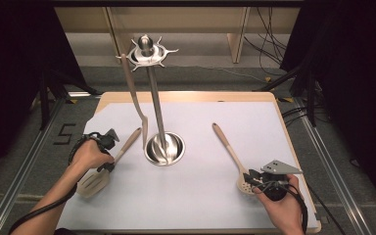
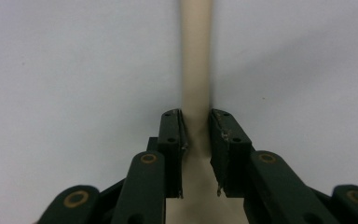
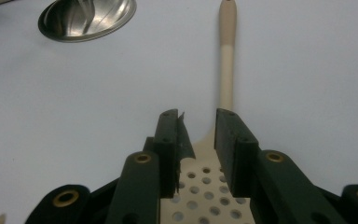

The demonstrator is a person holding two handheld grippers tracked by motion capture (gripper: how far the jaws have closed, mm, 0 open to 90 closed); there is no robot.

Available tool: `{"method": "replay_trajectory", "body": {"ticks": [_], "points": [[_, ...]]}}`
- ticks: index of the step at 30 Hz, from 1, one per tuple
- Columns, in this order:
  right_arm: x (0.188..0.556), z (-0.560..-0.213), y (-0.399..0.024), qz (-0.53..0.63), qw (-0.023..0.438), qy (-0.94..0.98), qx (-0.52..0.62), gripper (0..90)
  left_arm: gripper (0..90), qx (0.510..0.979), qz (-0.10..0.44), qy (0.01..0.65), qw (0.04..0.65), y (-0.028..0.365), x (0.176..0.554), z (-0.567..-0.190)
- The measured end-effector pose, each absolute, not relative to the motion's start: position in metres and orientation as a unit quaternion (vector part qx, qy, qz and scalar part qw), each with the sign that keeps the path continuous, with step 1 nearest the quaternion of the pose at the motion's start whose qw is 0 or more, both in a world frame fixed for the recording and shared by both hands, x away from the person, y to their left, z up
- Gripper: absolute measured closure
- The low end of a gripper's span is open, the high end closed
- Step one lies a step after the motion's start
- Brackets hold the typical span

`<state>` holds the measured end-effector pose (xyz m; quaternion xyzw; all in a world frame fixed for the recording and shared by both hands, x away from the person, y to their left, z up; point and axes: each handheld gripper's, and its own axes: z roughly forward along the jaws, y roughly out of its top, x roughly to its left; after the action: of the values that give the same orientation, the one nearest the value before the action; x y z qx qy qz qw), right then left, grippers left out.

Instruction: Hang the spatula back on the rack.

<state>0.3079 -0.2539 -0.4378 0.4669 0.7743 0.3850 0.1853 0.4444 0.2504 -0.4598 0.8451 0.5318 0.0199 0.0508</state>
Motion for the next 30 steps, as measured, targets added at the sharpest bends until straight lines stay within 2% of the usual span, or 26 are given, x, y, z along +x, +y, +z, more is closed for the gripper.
{"method": "replay_trajectory", "body": {"ticks": [3, 5, 8, 10, 13, 14, 17, 25, 30], "points": [[0.309, -0.438, -0.256, 0.382, 0.200, 0.780, 0.453, 71.1, 74.3, 0.844, 0.039, 0.531, 0.062, 0.256, 0.440, -0.460], [0.309, -0.439, -0.254, 0.385, 0.186, 0.779, 0.458, 71.1, 74.1, 0.845, 0.027, 0.531, 0.059, 0.259, 0.438, -0.460], [0.310, -0.439, -0.255, 0.380, 0.194, 0.781, 0.456, 71.0, 73.8, 0.854, 0.036, 0.516, 0.062, 0.261, 0.435, -0.461], [0.308, -0.438, -0.252, 0.382, 0.178, 0.774, 0.473, 70.8, 73.1, 0.856, 0.038, 0.511, 0.063, 0.260, 0.435, -0.462], [0.307, -0.438, -0.251, 0.381, 0.174, 0.772, 0.478, 70.3, 69.6, 0.865, 0.044, 0.497, 0.058, 0.259, 0.437, -0.462], [0.309, -0.438, -0.253, 0.384, 0.185, 0.778, 0.462, 70.3, 64.2, 0.870, 0.062, 0.485, 0.065, 0.260, 0.441, -0.462], [0.309, -0.439, -0.254, 0.379, 0.187, 0.779, 0.462, 70.3, 61.5, 0.872, 0.059, 0.482, 0.065, 0.259, 0.444, -0.462], [0.309, -0.439, -0.253, 0.379, 0.184, 0.777, 0.468, 70.1, 60.4, 0.876, 0.041, 0.474, 0.078, 0.251, 0.461, -0.464], [0.311, -0.441, -0.255, 0.382, 0.187, 0.783, 0.454, 69.7, 65.9, 0.883, 0.030, 0.465, 0.066, 0.249, 0.467, -0.464]]}}
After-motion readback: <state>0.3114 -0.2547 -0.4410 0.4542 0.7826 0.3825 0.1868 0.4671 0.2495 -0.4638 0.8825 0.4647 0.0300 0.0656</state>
